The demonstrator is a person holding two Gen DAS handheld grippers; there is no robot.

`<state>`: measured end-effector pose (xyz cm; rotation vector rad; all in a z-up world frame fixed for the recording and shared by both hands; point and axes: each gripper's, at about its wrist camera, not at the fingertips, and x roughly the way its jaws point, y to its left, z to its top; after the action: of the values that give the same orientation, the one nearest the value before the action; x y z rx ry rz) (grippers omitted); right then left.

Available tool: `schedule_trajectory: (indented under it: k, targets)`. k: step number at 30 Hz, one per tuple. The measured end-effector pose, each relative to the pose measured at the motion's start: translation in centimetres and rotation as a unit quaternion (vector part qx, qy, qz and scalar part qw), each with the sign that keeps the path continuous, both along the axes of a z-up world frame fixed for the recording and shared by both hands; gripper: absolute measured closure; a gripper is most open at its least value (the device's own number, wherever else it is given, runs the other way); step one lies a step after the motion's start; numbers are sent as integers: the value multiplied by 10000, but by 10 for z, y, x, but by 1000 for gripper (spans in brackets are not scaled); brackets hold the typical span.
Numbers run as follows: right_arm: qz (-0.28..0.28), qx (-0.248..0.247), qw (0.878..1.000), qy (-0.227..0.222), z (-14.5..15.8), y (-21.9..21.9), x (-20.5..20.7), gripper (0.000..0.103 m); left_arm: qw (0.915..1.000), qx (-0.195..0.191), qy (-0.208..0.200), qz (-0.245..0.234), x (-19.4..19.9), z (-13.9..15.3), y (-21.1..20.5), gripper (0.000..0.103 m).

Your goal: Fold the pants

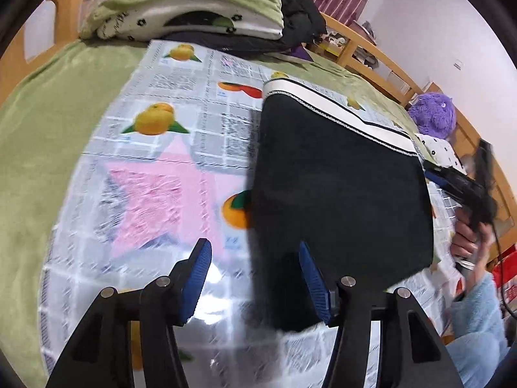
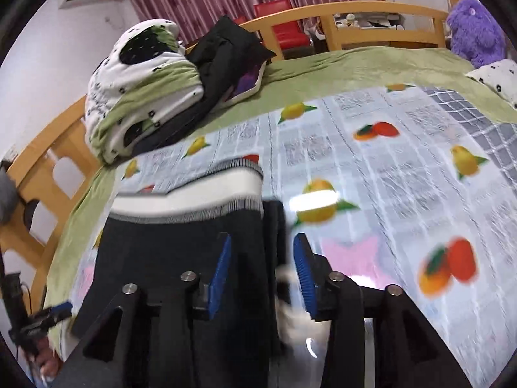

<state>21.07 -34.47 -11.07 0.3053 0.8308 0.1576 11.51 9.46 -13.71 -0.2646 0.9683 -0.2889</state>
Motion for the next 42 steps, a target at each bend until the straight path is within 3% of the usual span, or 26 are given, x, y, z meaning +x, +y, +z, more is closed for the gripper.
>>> schedule_trajectory:
  k: [3,5,6,7,8,9,11,13,14,16,19,21,23,26,29,34,38,40,41,42]
  targets:
    - [64,65,9994,335,-27,12,31,56,9997,-140,188,-114,13,-15,-9,47]
    - [147,-219,9994,204,-21,21,32,60,9991,-284,299,-131,21,-27,-9,47]
    - [434,-387,9983,43,-13,28,31,89,9982,-473,347,-112,25,-32,-6,46]
    - [529,-512,9972,-98,-4,31,27,89,9969,-664,407,-73,28,-36,-2,47]
    - [485,-405,9978,-195,2,28,25,90,9956,-829,438,-17,30,-37,2,51]
    - [323,-155,9991,-242,4,22,23,90,9938,-1019,439,31,31,-39,6,65]
    - [146,-203,9997,-66,-8,19,31,90,9903,-1300,484,-74,30,-43,6,80]
    - [55,-300,9995,99,-30,17,38,90,9916,-1213,418,-152,24,-49,-4,84]
    - [73,-271,9996,87,-32,16,41,89,9942,-990,358,-221,19,-50,-13,85]
    - [70,-141,9994,312,-27,11,46,86,9977,-577,187,-291,13,-42,-23,85]
    - [93,-242,9984,512,-11,10,36,78,9983,-422,316,-247,17,-29,-22,84]
    - [182,-302,9988,344,1,10,18,73,9988,-294,312,-226,21,-20,-22,73]
    - [208,-402,9989,150,6,9,2,61,9996,-47,147,-238,26,-10,-21,63]
    - [85,-339,9992,176,1,0,-3,60,9996,222,-124,-135,44,5,-26,61]
    - [-61,-48,9998,208,-6,-11,2,60,9990,238,-279,-241,72,18,-36,54]
    - [-6,403,9990,202,-19,-19,27,60,9983,277,-426,-292,123,24,-58,54]
    - [224,488,9984,192,-24,-13,52,61,9994,212,-240,-105,171,9,-67,54]
    - [344,406,9985,148,-28,-5,59,62,10000,-75,-39,-34,189,-5,-65,44]
    - [463,317,9984,92,-29,-1,62,68,9990,-436,86,14,197,-16,-62,49]
    - [519,276,9983,28,-28,1,63,76,9974,-689,212,21,202,-23,-60,65]
